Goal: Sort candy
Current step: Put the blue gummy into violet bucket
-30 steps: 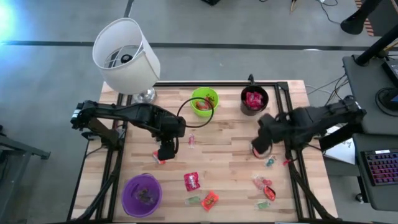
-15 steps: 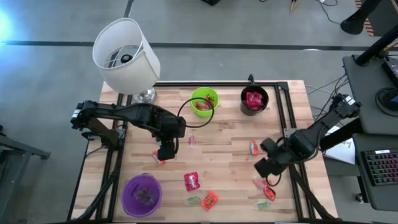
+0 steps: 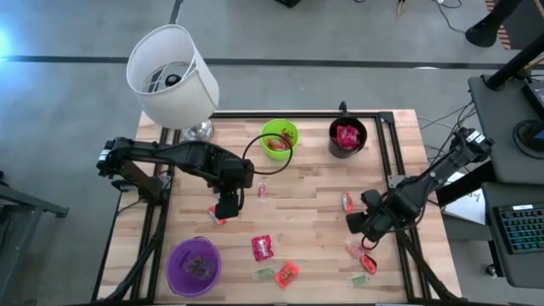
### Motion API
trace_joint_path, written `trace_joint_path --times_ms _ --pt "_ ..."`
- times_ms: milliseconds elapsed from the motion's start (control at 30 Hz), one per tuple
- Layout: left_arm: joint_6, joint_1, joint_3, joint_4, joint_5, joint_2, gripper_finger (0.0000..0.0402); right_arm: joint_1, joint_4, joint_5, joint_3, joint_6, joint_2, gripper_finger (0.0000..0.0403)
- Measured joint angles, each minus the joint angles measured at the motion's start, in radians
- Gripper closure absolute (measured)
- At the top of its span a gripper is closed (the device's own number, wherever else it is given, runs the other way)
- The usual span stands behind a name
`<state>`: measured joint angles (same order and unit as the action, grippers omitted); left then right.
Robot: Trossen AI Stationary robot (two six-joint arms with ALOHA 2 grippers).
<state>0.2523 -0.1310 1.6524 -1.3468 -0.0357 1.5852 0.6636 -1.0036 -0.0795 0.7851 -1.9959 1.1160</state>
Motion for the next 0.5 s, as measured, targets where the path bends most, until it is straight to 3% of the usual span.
trace_joint_path --times_ms 233,500 --pt "0.000 0.000 0.000 0.001 0.000 0.000 0.0209 0.002 -0.013 -0.027 -0.035 -0.197 0.040 0.0248" --pt "-0.001 0.000 0.000 0.001 0.000 0.000 0.0209 0.002 -0.013 -0.018 -0.060 -0.261 0.167 0.0248"
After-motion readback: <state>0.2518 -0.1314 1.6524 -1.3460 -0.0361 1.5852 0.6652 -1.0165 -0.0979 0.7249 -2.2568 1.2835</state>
